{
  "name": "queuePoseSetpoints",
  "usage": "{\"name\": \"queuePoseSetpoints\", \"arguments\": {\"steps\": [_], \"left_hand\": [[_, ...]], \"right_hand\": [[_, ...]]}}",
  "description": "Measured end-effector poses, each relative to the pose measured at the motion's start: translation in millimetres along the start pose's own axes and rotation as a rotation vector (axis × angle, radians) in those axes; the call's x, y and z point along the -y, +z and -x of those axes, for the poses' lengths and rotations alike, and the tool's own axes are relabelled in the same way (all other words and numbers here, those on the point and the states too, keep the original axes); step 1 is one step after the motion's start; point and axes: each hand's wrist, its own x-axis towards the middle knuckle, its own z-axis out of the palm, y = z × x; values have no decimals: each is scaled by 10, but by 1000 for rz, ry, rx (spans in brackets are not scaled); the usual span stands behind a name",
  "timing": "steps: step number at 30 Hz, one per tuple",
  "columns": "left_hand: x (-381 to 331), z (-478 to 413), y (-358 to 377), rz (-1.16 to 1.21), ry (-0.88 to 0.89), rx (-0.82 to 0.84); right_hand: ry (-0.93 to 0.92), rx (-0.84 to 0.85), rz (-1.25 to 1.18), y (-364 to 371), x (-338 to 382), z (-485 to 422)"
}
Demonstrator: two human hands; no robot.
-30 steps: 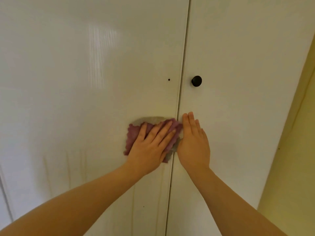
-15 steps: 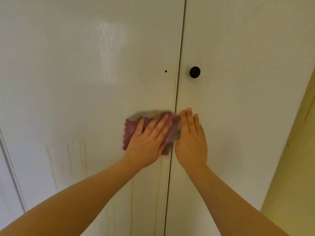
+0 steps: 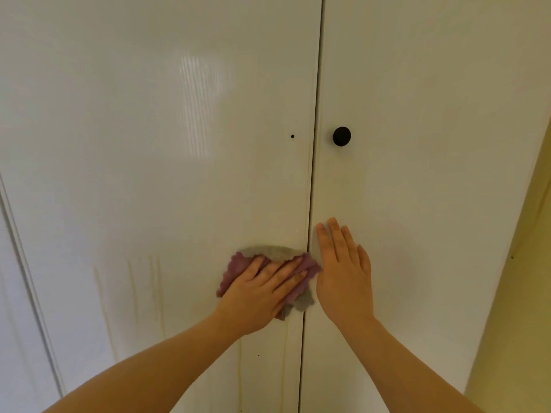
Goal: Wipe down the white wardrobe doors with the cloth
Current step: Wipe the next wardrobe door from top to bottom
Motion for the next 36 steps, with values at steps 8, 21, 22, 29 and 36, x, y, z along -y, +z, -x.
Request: {"name": "queuePoseSetpoints", "arguments": {"steps": [8,21,22,29,36], "left_hand": [[169,-238,-158,18,-306,-133],[242,-163,-190,-24,-235,-57],[197,-84,-146,-26,-184,-27],[222,165,-112,-87,105,96],[50,257,-59,-29,-2,92]], "right_hand": [[26,39,-109,-72,68,22],[58,162,-101,-169,107,66],[64,162,-104,-166,115,71],[51,162,-89,-241,131,59],[68,-125,-122,25,156,211]]}}
